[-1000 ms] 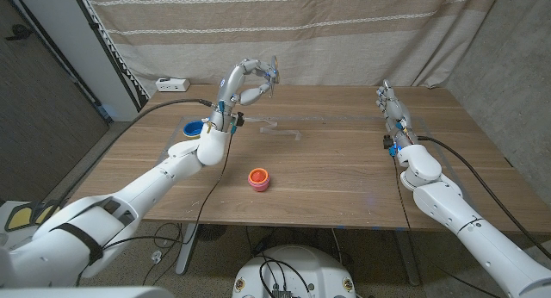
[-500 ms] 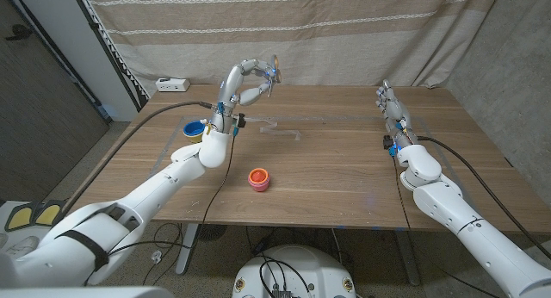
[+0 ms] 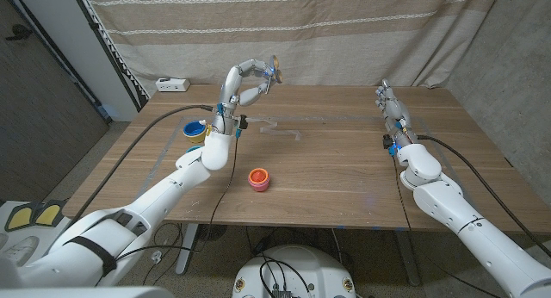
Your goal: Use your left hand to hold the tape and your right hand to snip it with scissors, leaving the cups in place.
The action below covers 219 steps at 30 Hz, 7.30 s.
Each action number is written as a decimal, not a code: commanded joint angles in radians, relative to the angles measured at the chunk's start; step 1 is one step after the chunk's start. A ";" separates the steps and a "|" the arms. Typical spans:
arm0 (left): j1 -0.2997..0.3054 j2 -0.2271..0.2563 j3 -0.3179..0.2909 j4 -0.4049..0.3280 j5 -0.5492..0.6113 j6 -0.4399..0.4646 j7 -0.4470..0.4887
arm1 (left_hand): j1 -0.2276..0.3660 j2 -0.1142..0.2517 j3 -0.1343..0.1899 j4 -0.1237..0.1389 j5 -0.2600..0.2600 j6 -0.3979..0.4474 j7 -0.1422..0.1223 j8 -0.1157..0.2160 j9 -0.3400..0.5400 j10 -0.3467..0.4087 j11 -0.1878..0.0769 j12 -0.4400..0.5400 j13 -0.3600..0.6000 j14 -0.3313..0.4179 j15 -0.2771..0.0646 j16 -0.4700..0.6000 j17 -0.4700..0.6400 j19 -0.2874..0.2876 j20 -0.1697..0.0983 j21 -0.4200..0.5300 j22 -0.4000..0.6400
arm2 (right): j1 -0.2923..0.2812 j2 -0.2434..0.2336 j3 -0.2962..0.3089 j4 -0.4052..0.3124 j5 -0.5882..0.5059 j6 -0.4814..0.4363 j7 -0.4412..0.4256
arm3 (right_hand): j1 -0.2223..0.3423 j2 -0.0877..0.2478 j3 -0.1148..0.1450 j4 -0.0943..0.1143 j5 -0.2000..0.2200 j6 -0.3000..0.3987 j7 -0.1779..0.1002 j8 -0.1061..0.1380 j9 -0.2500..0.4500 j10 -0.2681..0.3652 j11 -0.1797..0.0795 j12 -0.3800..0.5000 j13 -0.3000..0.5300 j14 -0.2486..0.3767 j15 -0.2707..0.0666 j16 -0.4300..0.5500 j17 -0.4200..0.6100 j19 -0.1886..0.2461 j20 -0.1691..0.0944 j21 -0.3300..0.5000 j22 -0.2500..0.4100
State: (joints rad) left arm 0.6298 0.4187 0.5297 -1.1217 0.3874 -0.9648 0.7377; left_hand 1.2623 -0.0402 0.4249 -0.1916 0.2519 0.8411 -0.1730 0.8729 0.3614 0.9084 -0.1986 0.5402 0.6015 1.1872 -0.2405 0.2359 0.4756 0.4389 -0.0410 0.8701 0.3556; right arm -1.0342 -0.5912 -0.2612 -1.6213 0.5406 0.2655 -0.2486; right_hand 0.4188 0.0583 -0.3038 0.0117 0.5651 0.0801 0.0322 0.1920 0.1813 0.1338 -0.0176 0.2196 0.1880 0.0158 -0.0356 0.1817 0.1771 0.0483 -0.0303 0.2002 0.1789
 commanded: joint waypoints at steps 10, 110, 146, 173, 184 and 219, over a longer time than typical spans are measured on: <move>0.024 -0.060 -0.055 0.029 -0.122 -0.066 -0.166 | 0.002 0.009 0.061 0.049 -0.001 0.016 0.003 0.001 -0.002 0.063 0.006 0.036 0.025 0.015 -0.001 -0.009 0.000 -0.004 -0.150 0.012 -0.006 | -0.005 -0.011 0.005 -0.029 -0.009 -0.023 -0.015 | 0.003 0.005 0.000 -0.006 -0.001 -0.003 -0.002 0.002 0.004 -0.004 -0.002 0.002 0.003 0.001 -0.039 0.001 0.002 0.003 -0.004 -0.002 0.002; 0.162 -0.088 -0.135 -0.250 -1.184 0.381 -0.978 | -0.001 -0.001 0.071 0.051 -0.006 0.035 0.024 -0.039 -0.074 0.080 0.004 0.008 0.015 0.035 -0.002 -0.029 -0.023 -0.001 -0.146 0.056 -0.068 | -0.004 -0.023 0.011 -0.057 -0.013 -0.045 -0.019 | 0.004 0.008 0.000 -0.008 -0.002 -0.006 -0.002 0.001 0.004 -0.007 -0.001 0.001 0.003 0.002 -0.039 0.002 0.002 0.006 -0.005 -0.002 0.002; 0.177 -0.108 -0.197 -0.293 -1.448 0.632 -1.181 | -0.004 0.000 0.073 0.054 -0.007 0.028 0.031 -0.046 -0.080 0.078 0.002 0.000 0.018 0.037 -0.002 -0.030 -0.030 0.001 -0.143 0.073 -0.088 | -0.012 -0.026 0.010 -0.065 -0.013 -0.052 -0.019 | 0.005 0.009 0.001 -0.009 -0.003 -0.009 -0.001 0.001 0.004 -0.009 -0.001 0.001 0.003 0.002 -0.040 0.002 0.002 0.006 -0.005 -0.002 0.002; 0.184 -0.095 -0.216 -0.311 -1.487 0.738 -1.184 | -0.006 0.002 0.075 0.055 -0.010 0.024 0.030 -0.047 -0.077 0.076 0.001 -0.003 0.023 0.037 -0.002 -0.031 -0.035 -0.001 -0.141 0.081 -0.103 | 0.006 -0.016 -0.011 -0.037 -0.029 -0.028 0.002 | 0.008 0.012 0.002 -0.011 -0.004 -0.016 -0.018 -0.001 0.004 -0.017 -0.023 -0.001 0.003 -0.003 -0.055 0.000 0.002 0.000 -0.002 -0.004 0.002; 0.181 -0.084 -0.221 -0.311 -1.518 0.797 -1.202 | -0.007 0.003 0.075 0.055 -0.011 0.020 0.033 -0.047 -0.073 0.075 0.000 -0.004 0.025 0.036 -0.002 -0.032 -0.036 -0.003 -0.140 0.084 -0.110 | -0.009 -0.038 0.002 -0.053 -0.020 -0.041 0.008 | 0.010 0.012 0.002 -0.013 -0.005 -0.013 -0.027 0.002 0.004 -0.019 -0.029 -0.001 0.004 -0.006 -0.051 0.000 0.002 0.006 0.045 -0.002 0.002; 0.161 -0.075 -0.222 -0.287 -1.549 0.889 -1.220 | -0.005 0.005 0.079 0.053 -0.012 0.010 0.030 -0.050 -0.066 0.067 -0.002 -0.010 0.030 0.032 -0.003 -0.031 -0.039 -0.010 -0.137 0.092 -0.130 | -0.035 -0.067 0.020 -0.097 -0.031 -0.027 0.024 | 0.017 0.018 0.005 -0.018 -0.009 0.166 -0.071 0.059 0.012 0.015 -0.010 0.017 0.007 -0.002 -0.043 0.002 0.002 0.010 0.050 -0.002 0.002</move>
State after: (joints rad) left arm 0.8175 0.3440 0.3013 -1.4428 -1.1536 -0.1060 -0.4531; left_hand 1.2507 -0.0412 0.4427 -0.1954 0.2382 0.8532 -0.1430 0.8229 0.2918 0.9229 -0.2125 0.5247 0.6020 1.2203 -0.2390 0.2054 0.4356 0.4337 -0.0465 0.9553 0.2238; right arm -1.0650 -0.6500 -0.2452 -1.7055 0.5196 0.2357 -0.2271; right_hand 0.4307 0.0702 -0.2975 0.0014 0.5575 0.2307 -0.0359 0.2442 0.1888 0.1431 -0.0231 0.2267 0.1933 0.0122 -0.0322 0.1817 0.1771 0.0573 0.0248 0.1960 0.1789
